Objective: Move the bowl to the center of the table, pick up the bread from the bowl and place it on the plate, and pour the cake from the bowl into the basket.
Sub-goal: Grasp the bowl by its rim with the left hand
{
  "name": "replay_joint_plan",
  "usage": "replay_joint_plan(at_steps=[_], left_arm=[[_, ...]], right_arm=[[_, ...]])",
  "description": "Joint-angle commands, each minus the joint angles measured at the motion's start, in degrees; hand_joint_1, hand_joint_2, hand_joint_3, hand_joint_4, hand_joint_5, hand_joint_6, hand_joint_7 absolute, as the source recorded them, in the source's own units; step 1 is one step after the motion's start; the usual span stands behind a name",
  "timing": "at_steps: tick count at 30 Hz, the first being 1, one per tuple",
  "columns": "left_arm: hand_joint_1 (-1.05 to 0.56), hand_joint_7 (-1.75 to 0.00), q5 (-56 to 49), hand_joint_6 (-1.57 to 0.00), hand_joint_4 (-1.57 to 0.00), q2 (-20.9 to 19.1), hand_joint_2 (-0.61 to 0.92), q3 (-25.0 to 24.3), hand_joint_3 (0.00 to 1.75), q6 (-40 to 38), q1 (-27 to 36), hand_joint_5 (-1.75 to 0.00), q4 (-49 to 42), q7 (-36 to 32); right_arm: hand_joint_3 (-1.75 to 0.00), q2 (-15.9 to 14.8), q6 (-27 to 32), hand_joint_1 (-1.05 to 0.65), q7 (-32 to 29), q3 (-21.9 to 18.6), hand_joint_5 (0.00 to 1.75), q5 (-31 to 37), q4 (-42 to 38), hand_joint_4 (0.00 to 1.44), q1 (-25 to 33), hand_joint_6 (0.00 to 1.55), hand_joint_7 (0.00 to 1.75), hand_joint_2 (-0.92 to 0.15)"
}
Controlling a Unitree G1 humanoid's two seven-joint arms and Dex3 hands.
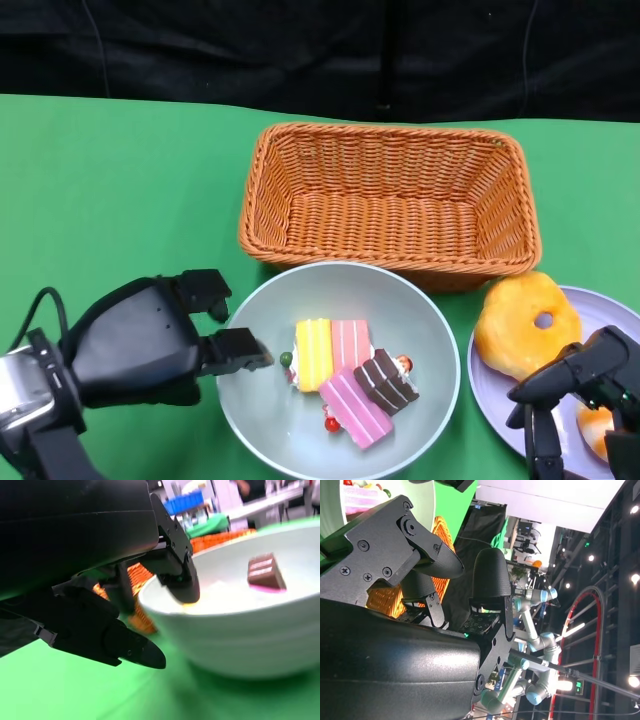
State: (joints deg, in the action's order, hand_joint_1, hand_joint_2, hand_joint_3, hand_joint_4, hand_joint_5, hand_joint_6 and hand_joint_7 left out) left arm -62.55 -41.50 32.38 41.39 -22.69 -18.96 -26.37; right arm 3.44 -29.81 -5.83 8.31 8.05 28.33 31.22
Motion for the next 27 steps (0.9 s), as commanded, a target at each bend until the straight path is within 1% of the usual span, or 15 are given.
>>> replay_joint_plan(at_steps=[1,2,3,5,8,11,14,17,19,21,27], left_arm=[[-0.46,-0.05,0.85,-0.27,-0.01,-2.22,0.82,-2.03,0.0,-1.93,2.42,-0.51,3.49,4.1],[-0.5,-0.04,1.34,-0.21,0.0,-2.52,0.83,-2.54,0.0,-2.43,3.16,-0.36,4.6,5.51],[-0.52,-0.04,1.96,-0.18,0.0,-2.92,0.83,-3.19,0.01,-3.2,4.08,-0.29,6.19,7.6],[-0.63,-0.02,3.21,-0.12,0.0,-3.31,0.83,-4.44,0.0,-4.1,5.63,-0.15,8.6,10.6],[-0.74,-0.01,4.7,-0.08,0.0,-4.02,0.83,-5.96,0.01,-4.3,7.22,-0.06,11.22,14.25],[-0.82,0.0,5.65,-0.04,0.0,-4.91,0.85,-7.48,0.01,-3.73,8.91,-0.01,13.62,16.03],[-0.83,-0.01,6.74,-0.03,-0.02,-5.41,0.86,-8.72,0.01,-2.03,10.19,-0.01,14.9,15.99],[-0.78,-0.04,7.3,-0.09,-0.1,-5.7,0.85,-9.83,0.0,0.71,11.88,-0.06,16.28,14.22],[-0.74,-0.07,6.61,-0.16,-0.18,-5.16,0.84,-10.24,0.0,1.89,13.15,-0.1,17.41,13.05],[-0.7,-0.08,6.23,-0.2,-0.22,-4.19,0.84,-10.15,0.0,2.28,13.78,-0.14,17.54,12.72],[-0.63,-0.08,4.22,-0.27,-0.29,-1.7,0.87,-9.04,0.01,1.55,13.82,-0.25,16.81,13.78]], right_arm=[[-1.36,-0.16,-0.83,-0.02,0.08,-0.24,1.63,-0.63,0.02,0.73,0.11,0.69,1.39,-0.43],[-1.36,-0.12,-0.84,-0.02,0.07,-0.26,1.64,-0.65,-0.03,0.73,0.09,0.69,1.4,-0.42],[-1.37,-0.07,-0.78,-0.02,0.05,-0.28,1.64,-0.58,-0.01,0.73,0.11,0.69,1.4,-0.42],[-1.38,0.02,-0.81,-0.02,-0.02,-0.37,1.64,-0.43,-0.08,0.73,0.03,0.7,1.41,-0.41],[-1.41,-0.18,-0.71,-0.02,0.1,-0.64,1.65,-0.15,-0.12,0.73,-0.09,0.7,1.42,-0.41],[-1.41,-0.14,-0.51,-0.02,0.3,-0.38,1.65,-0.63,0.1,0.73,0.24,0.69,1.42,-0.4],[-1.42,-0.12,-0.61,-0.01,0.35,-0.42,1.64,-0.67,0.06,0.73,0.22,0.69,1.42,-0.39],[-1.42,-0.18,-0.83,-0.02,0.38,-0.55,1.64,-0.47,-0.02,0.73,0.13,0.69,1.42,-0.39],[-1.42,-0.37,-0.84,-0.01,0.52,-0.7,1.64,-0.39,-0.05,0.73,0.13,0.69,1.42,-0.39],[-1.42,-0.44,-0.72,-0.02,0.71,-0.64,1.64,-0.9,-0.05,0.73,0.12,0.69,1.41,-0.39],[-1.4,-0.3,-0.32,-0.02,0.61,-0.62,1.63,-0.62,0.21,0.74,0.21,0.69,1.41,-0.39]])
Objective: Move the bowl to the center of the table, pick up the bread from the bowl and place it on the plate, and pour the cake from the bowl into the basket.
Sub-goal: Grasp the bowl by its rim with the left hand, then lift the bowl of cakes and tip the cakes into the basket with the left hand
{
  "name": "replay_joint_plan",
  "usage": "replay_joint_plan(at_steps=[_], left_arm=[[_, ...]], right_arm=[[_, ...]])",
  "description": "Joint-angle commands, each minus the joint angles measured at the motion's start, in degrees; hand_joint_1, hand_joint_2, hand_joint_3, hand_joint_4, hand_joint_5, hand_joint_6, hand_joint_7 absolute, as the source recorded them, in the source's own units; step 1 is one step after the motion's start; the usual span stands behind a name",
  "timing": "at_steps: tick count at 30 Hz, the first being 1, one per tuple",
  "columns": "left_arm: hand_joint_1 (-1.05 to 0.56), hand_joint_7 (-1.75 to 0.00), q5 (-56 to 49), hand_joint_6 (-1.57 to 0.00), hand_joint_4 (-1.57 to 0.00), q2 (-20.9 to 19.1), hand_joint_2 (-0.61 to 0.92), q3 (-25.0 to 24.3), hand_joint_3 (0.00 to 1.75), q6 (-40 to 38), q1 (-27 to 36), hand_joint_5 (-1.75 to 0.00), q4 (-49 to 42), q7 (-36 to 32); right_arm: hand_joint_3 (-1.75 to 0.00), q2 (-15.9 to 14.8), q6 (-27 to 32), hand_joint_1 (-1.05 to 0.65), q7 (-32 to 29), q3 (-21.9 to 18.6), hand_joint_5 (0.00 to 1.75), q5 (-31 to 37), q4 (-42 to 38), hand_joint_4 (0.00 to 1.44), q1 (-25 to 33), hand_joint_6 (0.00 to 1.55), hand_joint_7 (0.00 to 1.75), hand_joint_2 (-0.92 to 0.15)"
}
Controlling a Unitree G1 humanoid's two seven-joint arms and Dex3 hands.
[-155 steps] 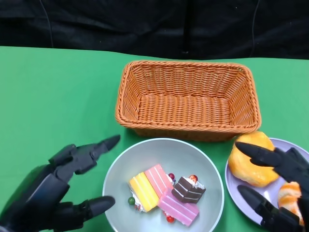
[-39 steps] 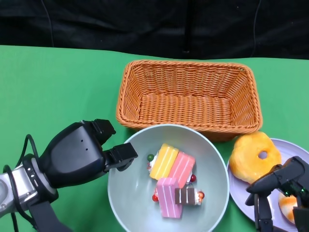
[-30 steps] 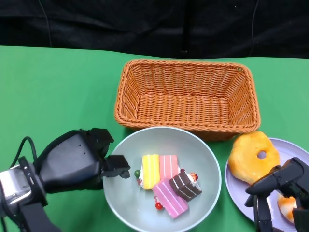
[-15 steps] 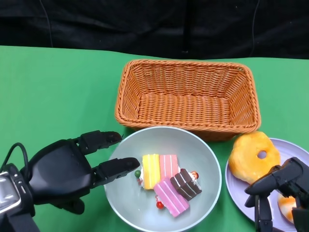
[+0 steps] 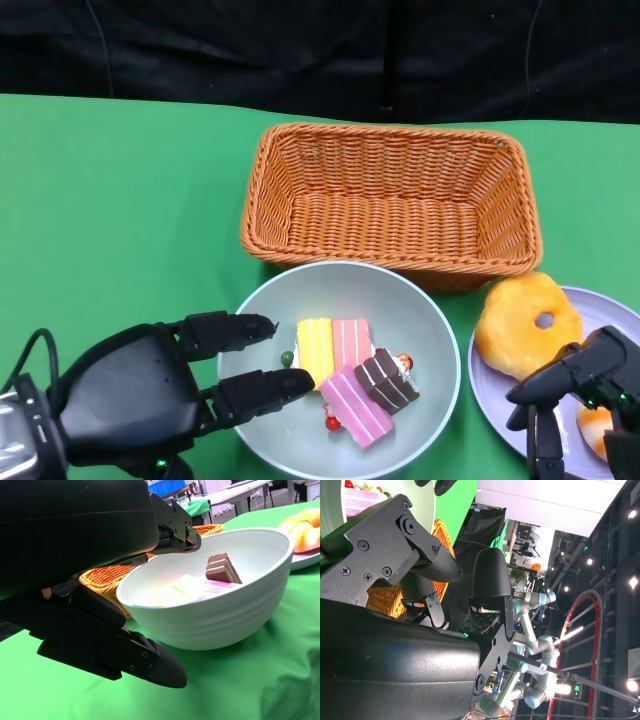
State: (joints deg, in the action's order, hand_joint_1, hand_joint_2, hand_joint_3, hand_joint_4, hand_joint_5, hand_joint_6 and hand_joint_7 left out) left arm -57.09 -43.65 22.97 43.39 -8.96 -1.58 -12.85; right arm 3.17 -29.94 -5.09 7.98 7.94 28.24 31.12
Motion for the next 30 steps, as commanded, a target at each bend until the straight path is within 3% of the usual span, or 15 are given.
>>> replay_joint_plan(at_steps=[1,2,6,8,16,18,25,26,27,28,30], left_arm=[[-0.62,-0.08,-1.51,-0.27,-0.29,0.68,0.87,0.47,0.01,-0.43,-0.01,-0.26,-0.77,0.27],[-0.62,-0.08,-2.42,-0.28,-0.29,1.37,0.87,1.23,0.01,-0.3,-0.79,-0.27,-2.14,-0.23],[-0.55,-0.05,-7.37,-0.33,-0.13,3.65,0.91,4.26,0.01,-0.34,-3.82,-0.61,-7.46,-4.31],[-0.52,-0.05,-10.81,-0.36,-0.14,5.35,0.91,6.69,0.01,-1.28,-6.1,-0.65,-11.25,-7.03],[-0.57,-0.06,-17.89,-0.58,-0.4,9.77,0.88,15.46,0.0,-3.01,-13.38,-0.59,-24.61,-19.79],[-0.55,-0.09,-18.69,-0.74,-0.56,11.07,0.9,17.79,0.0,-3.12,-15.17,-0.66,-28.23,-22.57],[-0.51,-0.08,-19.18,-0.88,-0.68,11.89,0.88,22.51,0.0,-3.9,-18.16,-0.75,-33.33,-30.05],[-0.51,-0.08,-20.84,-0.89,-0.69,11.79,0.88,23.43,0.0,-4.33,-18.25,-0.75,-32.7,-39.3],[-0.41,-0.86,-21.86,-0.86,-0.84,11.28,0.9,23.88,0.07,-4.33,-18.18,-1.34,-31.44,-46.18],[-0.38,-1.29,-22.46,-0.77,-0.88,10.64,0.91,24.14,0.1,-4.15,-18.11,-1.54,-30.2,-50.75],[-0.34,-1.65,-22.71,-0.69,-0.91,9.55,0.92,24.35,0.13,-3.74,-18.14,-1.7,-28.68,-53.61]], right_arm=[[-1.4,0.01,-0.18,-0.01,-0.17,-0.3,1.63,-0.42,0.32,0.74,0.33,0.69,1.41,-0.39],[-1.4,0.06,-0.02,-0.01,-0.13,-0.19,1.63,-0.59,0.43,0.74,0.42,0.7,1.41,-0.39],[-1.39,0.17,0.09,-0.02,-0.1,-0.04,1.63,-0.75,0.53,0.74,0.56,0.7,1.4,-0.4],[-1.39,0.14,-0.01,-0.02,-0.12,-0.19,1.63,-0.47,0.5,0.74,0.48,0.7,1.4,-0.4],[-1.4,0.3,-0.01,-0.02,-0.15,-0.14,1.63,-0.54,0.54,0.74,0.78,0.7,1.4,-0.4],[-1.4,0.3,-0.18,-0.02,-0.12,-0.11,1.63,-0.61,0.37,0.74,0.73,0.7,1.39,-0.4],[-1.38,0.27,-0.23,-0.02,-0.04,0.01,1.63,-0.78,0.36,0.73,0.74,0.7,1.39,-0.41],[-1.38,0.42,-0.19,-0.02,-0.26,0.03,1.63,-0.18,0.54,0.73,0.87,0.7,1.39,-0.41],[-1.39,0.55,-0.07,-0.01,-0.36,0.12,1.63,0.09,0.69,0.74,0.99,0.7,1.39,-0.41],[-1.4,0.66,0.04,0.0,-0.41,0.25,1.63,0.23,0.8,0.74,1.09,0.7,1.39,-0.4],[-1.4,0.71,0.18,-0.01,-0.35,0.42,1.64,0.18,0.88,0.73,1.12,0.7,1.39,-0.39]])
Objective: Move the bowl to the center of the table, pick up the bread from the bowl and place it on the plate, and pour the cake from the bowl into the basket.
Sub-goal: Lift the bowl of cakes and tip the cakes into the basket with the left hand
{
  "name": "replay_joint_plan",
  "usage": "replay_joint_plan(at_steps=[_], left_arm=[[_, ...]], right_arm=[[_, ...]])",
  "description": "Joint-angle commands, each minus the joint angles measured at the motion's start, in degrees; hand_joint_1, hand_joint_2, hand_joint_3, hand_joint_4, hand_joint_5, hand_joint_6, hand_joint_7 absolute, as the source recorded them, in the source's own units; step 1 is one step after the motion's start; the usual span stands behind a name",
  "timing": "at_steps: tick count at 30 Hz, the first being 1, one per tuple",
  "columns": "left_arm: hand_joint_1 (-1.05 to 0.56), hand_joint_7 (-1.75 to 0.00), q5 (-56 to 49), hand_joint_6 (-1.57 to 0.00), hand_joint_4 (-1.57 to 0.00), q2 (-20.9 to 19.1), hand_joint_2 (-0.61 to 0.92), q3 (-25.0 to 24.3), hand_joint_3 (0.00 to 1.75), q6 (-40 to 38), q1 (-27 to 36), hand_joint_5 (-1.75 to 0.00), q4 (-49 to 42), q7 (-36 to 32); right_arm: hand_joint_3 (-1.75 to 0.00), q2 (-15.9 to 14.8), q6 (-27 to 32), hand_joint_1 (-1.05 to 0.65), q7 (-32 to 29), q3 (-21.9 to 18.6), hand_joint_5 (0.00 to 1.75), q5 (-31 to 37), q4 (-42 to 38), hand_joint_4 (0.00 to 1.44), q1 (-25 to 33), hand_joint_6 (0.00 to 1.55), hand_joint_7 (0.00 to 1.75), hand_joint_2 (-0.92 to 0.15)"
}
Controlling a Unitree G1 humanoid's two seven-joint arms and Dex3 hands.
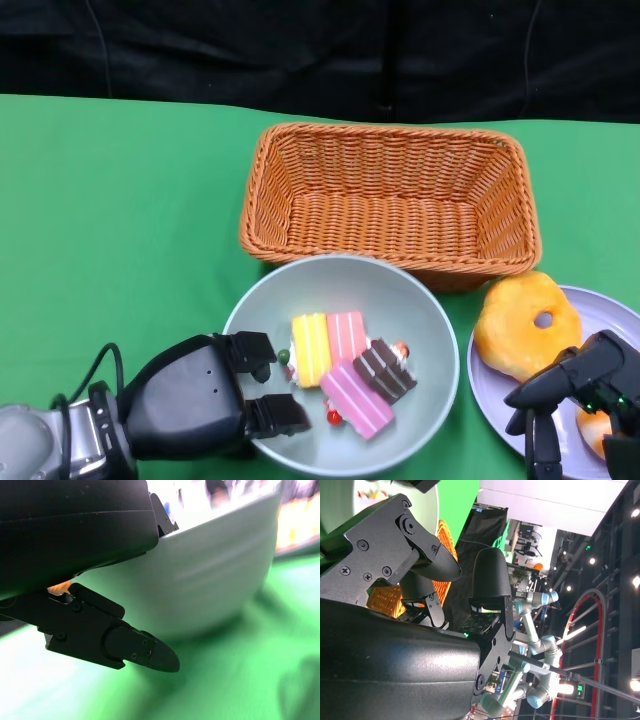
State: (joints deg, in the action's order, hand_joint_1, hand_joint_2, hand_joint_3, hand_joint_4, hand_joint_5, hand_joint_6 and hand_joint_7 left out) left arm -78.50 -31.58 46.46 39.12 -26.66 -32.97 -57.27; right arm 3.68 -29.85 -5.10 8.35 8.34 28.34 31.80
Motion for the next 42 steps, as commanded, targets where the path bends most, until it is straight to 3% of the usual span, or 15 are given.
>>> replay_joint_plan(at_steps=[1,3,5,12,17,23,27,28,29,31,32,39,42], left_arm=[[-0.33,-1.7,-1.45,-0.67,-0.91,-2.7,0.92,1.12,0.13,0.5,-0.57,-1.72,2.72,-9.82],[-0.32,-1.74,-1.69,-0.66,-0.92,-2.83,0.92,1.75,0.14,0.25,-0.88,-1.74,2.4,-11.0],[-0.29,-1.74,0.77,-0.66,-0.92,-5.75,0.91,0.11,0.13,2.33,0.85,-1.75,7.36,-9.77],[-0.26,-1.74,14.53,-0.7,-0.91,-13.17,0.89,-8.92,0.11,6.68,8.84,-1.75,24.48,8.2],[-0.26,-1.73,16.77,-0.71,-0.92,-12.63,0.89,-12.89,0.1,8.1,11.37,-1.75,27.11,13.6],[-0.24,-1.75,29.22,-0.72,-0.96,-10.99,0.92,-19.8,0.13,11.93,11.31,-1.75,29.36,22.15],[-0.21,-1.75,33.94,-0.71,-0.97,-8.97,0.84,-22.31,0.32,13.71,11.38,-1.75,29.21,27.87],[-0.21,-1.75,34.22,-0.71,-0.97,-8.52,0.7,-22.97,0.6,14.12,11.6,-1.75,29.18,28.82],[-0.21,-1.75,36.4,-0.71,-0.97,-6.74,0.64,-23.36,0.72,13.86,10.53,-1.75,28.93,30.35],[-0.13,-1.75,39.95,-0.72,-1.01,-3.49,0.42,-23.87,1.24,13.6,8.43,-1.75,28.18,33.27],[-0.13,-1.75,41.56,-0.73,-1.02,-2.16,0.38,-24.07,1.33,13.39,7.69,-1.75,27.89,34.94],[-0.14,-1.75,55.22,-0.78,-1.0,5.46,0.31,-24.21,1.43,8.64,5.6,-1.75,25.8,48.63],[-0.09,-1.75,60.52,-0.81,-1.01,10.25,0.2,-24.77,1.58,5.63,4.32,-1.75,23.72,53.0]], right_arm=[[-1.4,0.2,0.1,-0.01,-0.33,0.09,1.64,-0.23,0.78,0.73,0.43,0.7,1.4,-0.39],[-1.4,0.19,0.12,-0.01,-0.34,0.1,1.64,-0.23,0.79,0.73,0.43,0.69,1.4,-0.39],[-1.4,0.13,0.11,-0.01,-0.32,0.01,1.64,-0.29,0.65,0.73,0.23,0.69,1.4,-0.4],[-1.39,0.09,0.05,-0.02,-0.35,-0.27,1.65,-0.39,0.44,0.73,0.14,0.69,1.41,-0.4],[-1.38,0.08,-0.12,-0.02,-0.4,-0.4,1.65,-0.15,0.34,0.73,0.1,0.69,1.42,-0.41],[-1.36,0.29,-0.13,-0.04,-0.59,-0.18,1.65,-0.06,0.24,0.73,0.44,0.69,1.41,-0.4],[-1.36,0.18,0.01,-0.04,-0.48,-0.08,1.66,-0.16,0.2,0.73,0.47,0.68,1.42,-0.41],[-1.36,0.18,0.01,-0.04,-0.48,-0.08,1.66,-0.16,0.2,0.73,0.47,0.68,1.42,-0.41],[-1.36,0.15,-0.12,-0.04,-0.23,0.54,1.66,-0.45,0.12,0.73,0.68,0.68,1.42,-0.41],[-1.41,0.47,-0.29,-0.02,-0.15,1.89,1.67,-0.77,-0.11,0.74,1.1,0.69,1.44,-0.39],[-1.43,0.69,-0.25,-0.01,-0.26,2.45,1.67,-0.74,-0.16,0.75,1.3,0.69,1.45,-0.38],[-1.49,0.81,1.11,0.02,-0.19,4.05,1.69,-1.89,0.18,0.75,1.63,0.67,1.47,-0.36],[-1.5,0.85,1.47,0.02,-0.3,4.56,1.69,-1.68,0.33,0.74,1.93,0.67,1.48,-0.36]])
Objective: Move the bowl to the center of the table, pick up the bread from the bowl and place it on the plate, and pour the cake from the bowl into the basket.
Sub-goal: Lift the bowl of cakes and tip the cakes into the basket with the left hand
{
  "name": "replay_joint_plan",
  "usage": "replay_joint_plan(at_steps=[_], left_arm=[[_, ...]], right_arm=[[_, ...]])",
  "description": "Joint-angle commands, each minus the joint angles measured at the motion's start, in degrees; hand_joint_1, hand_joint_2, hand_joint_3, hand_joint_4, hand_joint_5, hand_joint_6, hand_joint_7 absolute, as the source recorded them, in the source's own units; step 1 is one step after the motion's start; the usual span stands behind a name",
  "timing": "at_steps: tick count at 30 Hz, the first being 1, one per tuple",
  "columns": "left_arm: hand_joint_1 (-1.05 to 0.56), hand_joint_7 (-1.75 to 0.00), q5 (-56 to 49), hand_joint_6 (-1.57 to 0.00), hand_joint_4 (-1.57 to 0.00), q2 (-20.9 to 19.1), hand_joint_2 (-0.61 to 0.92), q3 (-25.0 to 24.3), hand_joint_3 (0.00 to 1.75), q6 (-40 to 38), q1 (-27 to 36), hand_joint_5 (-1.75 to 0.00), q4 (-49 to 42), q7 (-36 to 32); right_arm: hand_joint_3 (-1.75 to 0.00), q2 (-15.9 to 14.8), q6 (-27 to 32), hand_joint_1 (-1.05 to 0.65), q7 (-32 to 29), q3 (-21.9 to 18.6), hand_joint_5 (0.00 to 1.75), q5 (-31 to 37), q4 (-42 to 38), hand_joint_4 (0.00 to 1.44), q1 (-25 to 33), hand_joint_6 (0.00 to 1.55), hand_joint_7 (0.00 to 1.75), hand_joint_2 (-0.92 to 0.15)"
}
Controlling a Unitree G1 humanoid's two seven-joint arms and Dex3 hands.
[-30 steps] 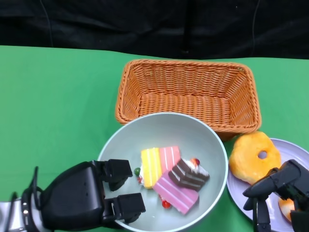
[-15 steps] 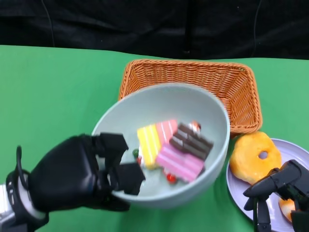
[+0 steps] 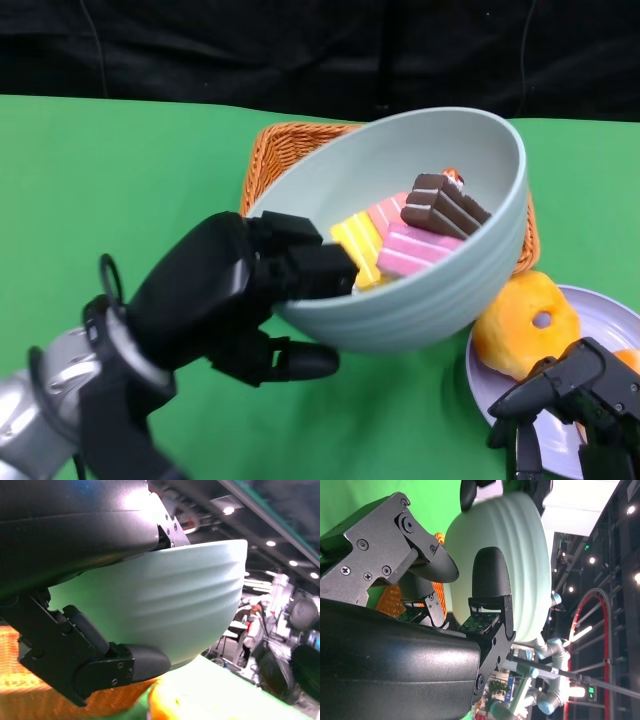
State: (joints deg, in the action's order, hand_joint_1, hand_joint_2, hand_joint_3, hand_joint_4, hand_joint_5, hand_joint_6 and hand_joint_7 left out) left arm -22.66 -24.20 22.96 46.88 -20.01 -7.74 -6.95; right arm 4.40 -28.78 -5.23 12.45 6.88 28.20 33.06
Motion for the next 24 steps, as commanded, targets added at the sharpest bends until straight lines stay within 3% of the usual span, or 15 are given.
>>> replay_joint_plan(at_steps=[1,5,14,24], left_arm=[[-0.09,-1.75,5.58,-0.81,-1.01,3.93,0.17,-1.66,1.62,-2.66,-2.5,-1.75,-1.97,3.65],[-0.13,-1.75,10.74,-0.81,-1.0,9.56,0.18,-2.91,1.7,-9.55,-3.2,-1.75,-3.16,8.18],[-0.17,-1.74,14.26,-0.84,-1.04,22.12,0.22,-5.77,1.75,-10.74,-9.27,-1.75,-16.64,9.97],[-0.2,-1.71,20.49,-0.91,-1.05,32.99,0.2,-11.51,1.72,-25.69,-10.15,-1.75,-19.16,9.42]], right_arm=[[-1.5,0.14,0.43,0.03,-0.25,0.55,1.69,-0.08,0.45,0.74,0.69,0.67,1.48,-0.36],[-1.53,-0.17,-0.37,0.03,-0.63,1.43,1.68,2.32,0.82,0.75,1.69,0.68,1.5,-0.33],[-1.61,-1.02,-1.17,0.03,-0.85,1.53,1.67,3.23,0.5,0.79,1.62,0.72,1.51,-0.27],[-1.63,-1.5,-1.98,0.04,-1.32,1.47,1.65,3.67,0.3,0.8,1.94,0.73,1.49,-0.25]])
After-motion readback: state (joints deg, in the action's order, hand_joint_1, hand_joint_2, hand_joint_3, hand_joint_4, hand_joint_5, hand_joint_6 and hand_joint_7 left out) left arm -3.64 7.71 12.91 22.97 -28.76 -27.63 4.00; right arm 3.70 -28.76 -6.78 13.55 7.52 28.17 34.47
